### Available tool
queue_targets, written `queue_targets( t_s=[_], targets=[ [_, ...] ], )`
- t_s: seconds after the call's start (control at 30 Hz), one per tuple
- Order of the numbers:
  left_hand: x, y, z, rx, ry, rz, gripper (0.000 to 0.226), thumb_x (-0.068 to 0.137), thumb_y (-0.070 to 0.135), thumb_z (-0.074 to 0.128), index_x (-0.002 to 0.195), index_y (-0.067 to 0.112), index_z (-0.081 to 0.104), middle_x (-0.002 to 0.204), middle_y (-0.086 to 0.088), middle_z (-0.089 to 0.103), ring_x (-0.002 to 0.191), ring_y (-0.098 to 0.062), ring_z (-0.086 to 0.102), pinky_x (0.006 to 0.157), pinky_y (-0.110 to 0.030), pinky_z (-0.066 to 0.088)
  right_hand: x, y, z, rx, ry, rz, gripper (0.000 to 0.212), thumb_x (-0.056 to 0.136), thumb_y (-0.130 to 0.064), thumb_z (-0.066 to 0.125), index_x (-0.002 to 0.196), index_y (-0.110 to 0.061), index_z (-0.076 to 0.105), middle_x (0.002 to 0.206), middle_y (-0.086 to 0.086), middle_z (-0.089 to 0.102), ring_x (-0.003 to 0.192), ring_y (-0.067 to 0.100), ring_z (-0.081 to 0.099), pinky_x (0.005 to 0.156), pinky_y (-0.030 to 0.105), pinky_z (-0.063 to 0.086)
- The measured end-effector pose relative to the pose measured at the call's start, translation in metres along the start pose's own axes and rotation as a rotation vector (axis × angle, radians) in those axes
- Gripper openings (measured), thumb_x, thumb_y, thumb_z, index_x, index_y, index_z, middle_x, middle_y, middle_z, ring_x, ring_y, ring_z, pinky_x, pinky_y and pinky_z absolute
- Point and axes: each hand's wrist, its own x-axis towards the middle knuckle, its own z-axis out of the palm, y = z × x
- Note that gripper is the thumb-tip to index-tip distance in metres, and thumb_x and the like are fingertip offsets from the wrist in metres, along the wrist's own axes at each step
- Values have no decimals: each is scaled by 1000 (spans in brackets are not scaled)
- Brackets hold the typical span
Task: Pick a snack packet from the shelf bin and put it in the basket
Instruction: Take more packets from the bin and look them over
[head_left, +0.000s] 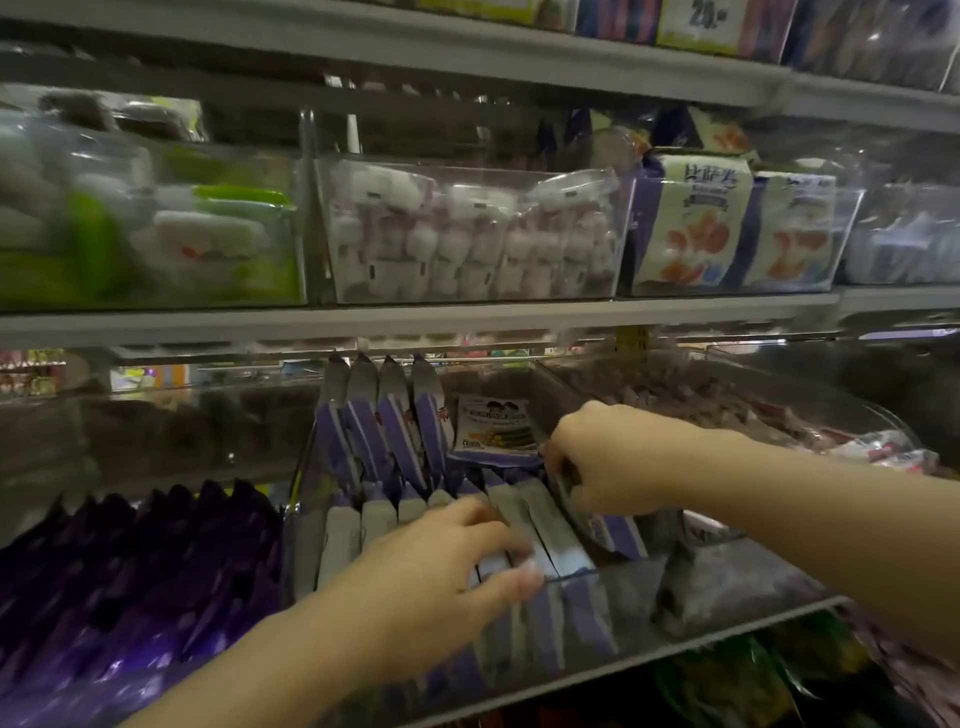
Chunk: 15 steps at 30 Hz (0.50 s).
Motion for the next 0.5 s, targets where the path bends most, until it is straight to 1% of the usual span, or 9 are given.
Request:
queue_targets(
  t_s=[0.07, 0.13, 0.2, 0.27, 0.33, 0.37, 0.4, 0.43, 0.5],
  targets=[
    [-1, 1, 1, -6, 2, 9, 66, 73, 82, 23, 124, 49, 50, 122, 29, 40, 116, 4, 42, 102, -29, 40, -4, -2, 10, -5, 25, 10, 27, 82, -18, 60, 108, -14, 66, 92, 8, 66, 77, 26, 64, 63, 33, 54],
    [-2, 2, 2, -10, 8, 10, 56, 82, 77, 29, 124, 48, 51, 121, 29, 40, 115, 5, 41, 101, -27, 40, -8, -4, 17, 16, -10, 34, 27, 87, -21, 57, 113, -12, 61, 101, 11, 64, 86, 29, 64, 70, 36, 54],
    [-3, 3, 3, -9, 19, -1, 48, 88, 71, 34, 125, 47, 51, 122, 27, 40, 116, 4, 41, 101, -26, 39, -12, -7, 22, 58, -106, 49, 27, 93, -20, 51, 117, -9, 58, 110, 14, 63, 95, 31, 62, 75, 36, 50],
    [-5, 4, 5, -18, 34, -12, 45, 90, 68, 36, 127, 46, 51, 124, 26, 41, 117, 3, 42, 102, -27, 40, -13, -11, 28, 100, -216, 63, 32, 96, -17, 48, 125, -5, 53, 121, 16, 60, 107, 31, 59, 81, 33, 47],
    [-7, 5, 7, -21, 65, -15, 44, 91, 66, 38, 127, 44, 52, 123, 24, 43, 116, 2, 44, 102, -29, 41, -17, -15, 32, 176, -256, 105, 44, 97, -16, 46, 138, -4, 38, 135, 17, 51, 120, 32, 52, 88, 30, 42],
    [-7, 5, 8, -14, 87, -19, 44, 92, 66, 38, 127, 43, 53, 123, 24, 43, 115, 1, 45, 101, -29, 42, -19, -16, 32, 233, -249, 136, 50, 96, -15, 45, 143, -4, 30, 141, 17, 47, 125, 31, 49, 93, 30, 40],
    [-8, 5, 9, -7, 106, -26, 44, 92, 66, 39, 127, 43, 53, 124, 24, 43, 116, 1, 45, 101, -30, 42, -22, -16, 32, 287, -226, 160, 52, 96, -12, 45, 145, -5, 28, 143, 17, 45, 127, 31, 47, 96, 31, 39],
    [-8, 5, 9, -5, 119, -34, 45, 91, 66, 39, 127, 42, 52, 125, 24, 43, 117, 1, 45, 102, -29, 41, -24, -16, 31, 328, -195, 175, 50, 95, -11, 44, 143, -7, 31, 142, 16, 46, 127, 29, 47, 96, 30, 39],
    [-9, 5, 11, -7, 129, -42, 47, 90, 67, 40, 129, 43, 51, 127, 24, 43, 118, 0, 44, 102, -29, 41, -28, -16, 29, 353, -167, 196, 41, 94, -9, 44, 136, -8, 44, 136, 12, 51, 123, 26, 51, 90, 26, 40]
  ],
)
